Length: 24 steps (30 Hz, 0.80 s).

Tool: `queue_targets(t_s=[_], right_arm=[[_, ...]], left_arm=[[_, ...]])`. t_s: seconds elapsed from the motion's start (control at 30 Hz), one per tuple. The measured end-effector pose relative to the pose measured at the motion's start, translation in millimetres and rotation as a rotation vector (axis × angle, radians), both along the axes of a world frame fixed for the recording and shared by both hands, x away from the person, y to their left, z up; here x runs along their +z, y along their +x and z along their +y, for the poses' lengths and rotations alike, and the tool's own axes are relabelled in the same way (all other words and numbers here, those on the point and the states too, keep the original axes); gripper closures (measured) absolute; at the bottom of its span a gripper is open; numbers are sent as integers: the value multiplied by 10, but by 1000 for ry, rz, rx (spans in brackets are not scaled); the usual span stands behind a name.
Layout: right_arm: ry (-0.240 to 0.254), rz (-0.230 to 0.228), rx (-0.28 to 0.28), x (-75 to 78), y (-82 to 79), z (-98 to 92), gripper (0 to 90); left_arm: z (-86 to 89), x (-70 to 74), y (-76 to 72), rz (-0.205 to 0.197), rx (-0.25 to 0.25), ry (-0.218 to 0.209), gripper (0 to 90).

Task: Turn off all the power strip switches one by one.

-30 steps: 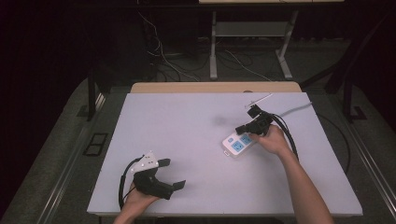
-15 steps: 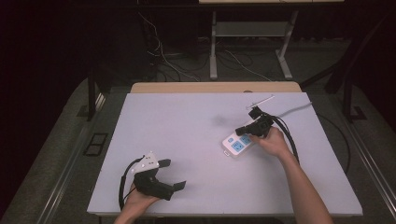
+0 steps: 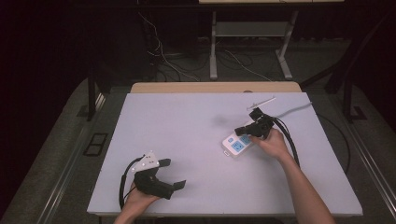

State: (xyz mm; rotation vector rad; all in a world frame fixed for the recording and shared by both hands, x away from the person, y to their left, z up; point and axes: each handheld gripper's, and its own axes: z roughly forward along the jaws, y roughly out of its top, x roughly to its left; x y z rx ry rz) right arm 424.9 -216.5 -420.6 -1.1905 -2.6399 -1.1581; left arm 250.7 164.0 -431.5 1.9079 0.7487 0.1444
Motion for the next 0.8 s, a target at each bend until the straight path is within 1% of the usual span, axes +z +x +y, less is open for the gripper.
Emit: queue_targets(t_s=[0.1, 0.27, 0.43, 0.67, 0.8], right_arm=[[-22, -2, 8, 13, -14, 43, 900], [-11, -1, 2, 60, -23, 37, 900], [-3, -6, -5, 150, -19, -17, 900], [-14, -16, -12, 264, -13, -114, 900], [-15, -20, -26, 327, 5, -174, 900]], left_arm=[[2, 3, -7, -4, -2, 1, 0], [8, 4, -4, -1, 1, 0, 0], [5, 2, -4, -1, 0, 0, 0], [3, 3, -5, 0, 1, -1, 0], [4, 3, -4, -1, 1, -1, 0]])
